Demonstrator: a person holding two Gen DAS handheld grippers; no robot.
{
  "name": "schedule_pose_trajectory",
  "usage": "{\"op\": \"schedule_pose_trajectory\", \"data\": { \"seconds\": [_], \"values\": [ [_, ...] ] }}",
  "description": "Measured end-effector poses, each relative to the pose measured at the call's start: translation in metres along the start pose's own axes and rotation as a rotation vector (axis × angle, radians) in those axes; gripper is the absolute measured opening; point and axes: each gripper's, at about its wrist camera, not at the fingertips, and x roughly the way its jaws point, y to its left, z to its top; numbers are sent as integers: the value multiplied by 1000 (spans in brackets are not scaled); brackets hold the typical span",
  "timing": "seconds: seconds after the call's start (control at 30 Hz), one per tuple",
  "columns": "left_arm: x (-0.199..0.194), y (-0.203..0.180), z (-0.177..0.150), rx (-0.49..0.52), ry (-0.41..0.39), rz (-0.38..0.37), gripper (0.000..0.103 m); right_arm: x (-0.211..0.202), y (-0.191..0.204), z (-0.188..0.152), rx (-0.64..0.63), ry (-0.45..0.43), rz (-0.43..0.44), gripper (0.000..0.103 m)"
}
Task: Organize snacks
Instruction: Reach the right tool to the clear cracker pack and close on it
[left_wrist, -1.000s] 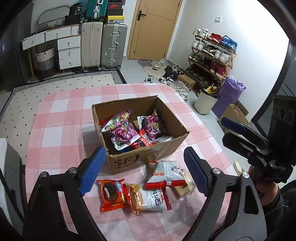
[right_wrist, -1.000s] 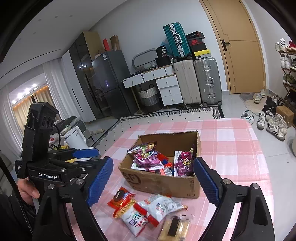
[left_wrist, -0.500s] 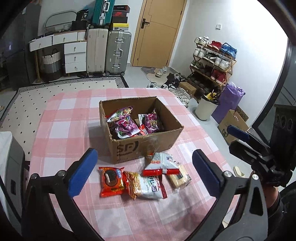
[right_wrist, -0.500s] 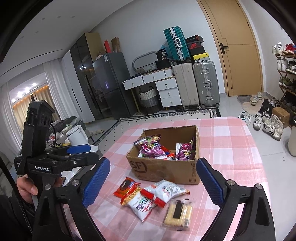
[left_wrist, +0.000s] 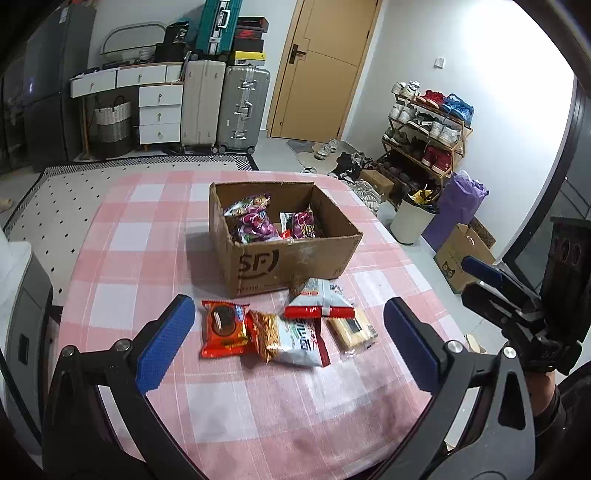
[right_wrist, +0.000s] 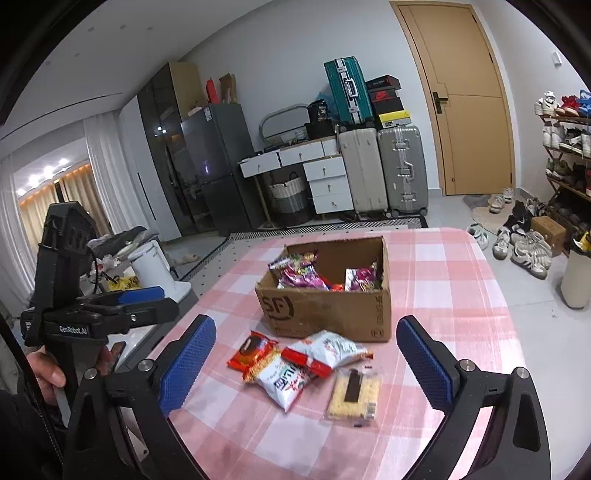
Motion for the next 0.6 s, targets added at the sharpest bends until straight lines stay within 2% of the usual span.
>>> {"op": "schedule_pose_trajectory", "data": {
  "seconds": [0.37, 0.6],
  "values": [
    [0, 18, -40, -80, -6, 5, 102, 10, 0, -40, -1, 76, -26, 101],
    [22, 25, -65, -96, 35, 10, 102, 35, -10, -66, 24, 149, -36, 101]
  ]
}}
